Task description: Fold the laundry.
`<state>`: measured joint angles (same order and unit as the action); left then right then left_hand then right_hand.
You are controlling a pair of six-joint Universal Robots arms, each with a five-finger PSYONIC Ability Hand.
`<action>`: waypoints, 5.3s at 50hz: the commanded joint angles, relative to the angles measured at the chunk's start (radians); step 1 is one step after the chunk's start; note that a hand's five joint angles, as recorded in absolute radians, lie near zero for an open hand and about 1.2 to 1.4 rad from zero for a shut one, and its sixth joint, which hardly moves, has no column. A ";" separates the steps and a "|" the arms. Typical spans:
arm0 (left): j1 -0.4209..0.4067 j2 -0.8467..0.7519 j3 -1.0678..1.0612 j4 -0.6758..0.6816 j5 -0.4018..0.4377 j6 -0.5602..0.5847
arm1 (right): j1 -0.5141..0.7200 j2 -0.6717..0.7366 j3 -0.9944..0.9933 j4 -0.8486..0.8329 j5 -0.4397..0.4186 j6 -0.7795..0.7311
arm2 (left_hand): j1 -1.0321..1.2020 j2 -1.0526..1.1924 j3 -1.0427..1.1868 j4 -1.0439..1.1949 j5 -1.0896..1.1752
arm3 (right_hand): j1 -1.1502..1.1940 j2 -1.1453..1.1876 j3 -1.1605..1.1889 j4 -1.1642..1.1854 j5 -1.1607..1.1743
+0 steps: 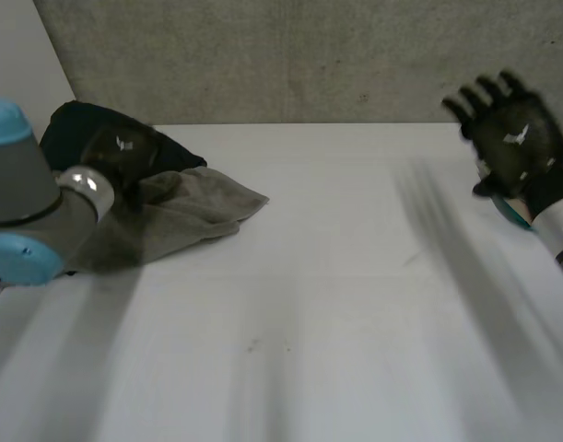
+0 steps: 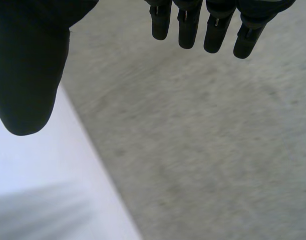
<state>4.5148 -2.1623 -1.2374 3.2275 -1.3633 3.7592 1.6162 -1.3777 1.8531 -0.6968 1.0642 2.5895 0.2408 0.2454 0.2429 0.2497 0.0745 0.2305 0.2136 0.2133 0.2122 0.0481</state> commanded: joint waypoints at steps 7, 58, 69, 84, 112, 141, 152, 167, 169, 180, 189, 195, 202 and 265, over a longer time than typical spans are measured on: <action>0.047 -0.145 -0.002 0.009 0.072 0.031 | -0.012 0.028 0.067 0.114 0.014 -0.068 | 1.097 1.092 1.095 1.088 1.089 | -0.056 -0.039 -0.039 -0.038 -0.048; -0.356 0.417 -0.490 0.072 -0.200 -0.292 | 0.235 0.187 -0.397 0.729 -0.076 -0.060 | 0.031 0.027 0.029 0.023 0.023 | -0.056 -0.039 -0.039 -0.038 -0.048; -0.275 0.424 -0.632 -0.037 -0.223 -0.475 | 0.399 0.492 -0.712 0.829 -0.116 -0.066 | 0.040 0.036 0.038 0.031 0.032 | -0.056 -0.039 -0.039 -0.038 -0.048; -0.408 0.300 -0.535 0.068 -0.138 -0.519 | 0.423 0.477 -0.695 0.686 0.042 -0.058 | 0.105 0.100 0.103 0.096 0.096 | 1.166 1.183 1.183 1.184 1.174; -0.497 -0.091 -0.113 -0.049 -0.327 -0.500 | 0.317 0.220 -0.423 0.620 0.200 0.003 | 1.154 1.150 1.152 1.146 1.146 | 1.166 1.183 1.183 1.184 1.174; -0.586 0.118 -0.083 0.437 -0.177 -0.234 | 0.257 0.106 -0.342 0.124 0.330 0.247 | 1.155 1.151 1.153 1.147 1.147 | 1.166 1.183 1.183 1.184 1.174; -0.706 -0.014 -0.215 0.400 -0.180 -0.223 | 0.091 0.106 -0.114 0.364 0.253 -0.003 | 1.155 1.151 1.153 1.147 1.147 | 1.166 1.183 1.183 1.184 1.174; -0.712 0.056 -0.228 0.264 -0.188 -0.228 | 0.065 0.103 -0.244 0.586 0.246 -0.146 | 0.258 0.253 0.256 0.249 0.249 | 0.063 0.080 0.080 0.081 0.071; -0.707 0.091 -0.234 0.236 -0.189 -0.234 | 0.068 0.085 -0.273 0.614 0.235 -0.146 | 0.246 0.241 0.244 0.237 0.238 | 0.063 0.080 0.080 0.081 0.071; -0.573 0.271 -0.384 0.189 -0.226 -0.239 | 0.205 0.176 -0.437 0.856 0.045 -0.225 | 0.222 0.218 0.220 0.213 0.214 | 0.177 0.194 0.195 0.196 0.185; -0.494 0.312 -0.470 0.189 -0.224 -0.263 | 0.258 0.374 -0.515 0.876 0.042 -0.489 | 0.219 0.215 0.217 0.210 0.211 | 0.239 0.256 0.256 0.257 0.247; -0.476 0.314 -0.490 0.187 -0.221 -0.292 | 0.277 0.485 -0.592 0.875 0.051 -0.520 | 0.219 0.215 0.217 0.210 0.211 | 0.395 0.412 0.412 0.413 0.403; -0.457 0.314 -0.498 0.187 -0.220 -0.299 | 0.277 0.539 -0.623 0.862 0.065 -0.523 | 0.216 0.212 0.214 0.208 0.208 | 0.711 0.728 0.728 0.729 0.719; -0.422 0.303 -0.494 0.198 -0.218 -0.334 | 0.232 0.546 -0.615 0.858 0.020 -0.451 | 0.196 0.191 0.194 0.187 0.188 | 0.360 0.377 0.377 0.378 0.368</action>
<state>4.0928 -1.8588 -1.7319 3.4254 -1.5804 3.4254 1.8556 -0.8310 1.2325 0.1602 1.0834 2.1389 0.4758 0.4219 0.4080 0.3925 0.2156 0.6404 0.6381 0.6346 0.6419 0.4576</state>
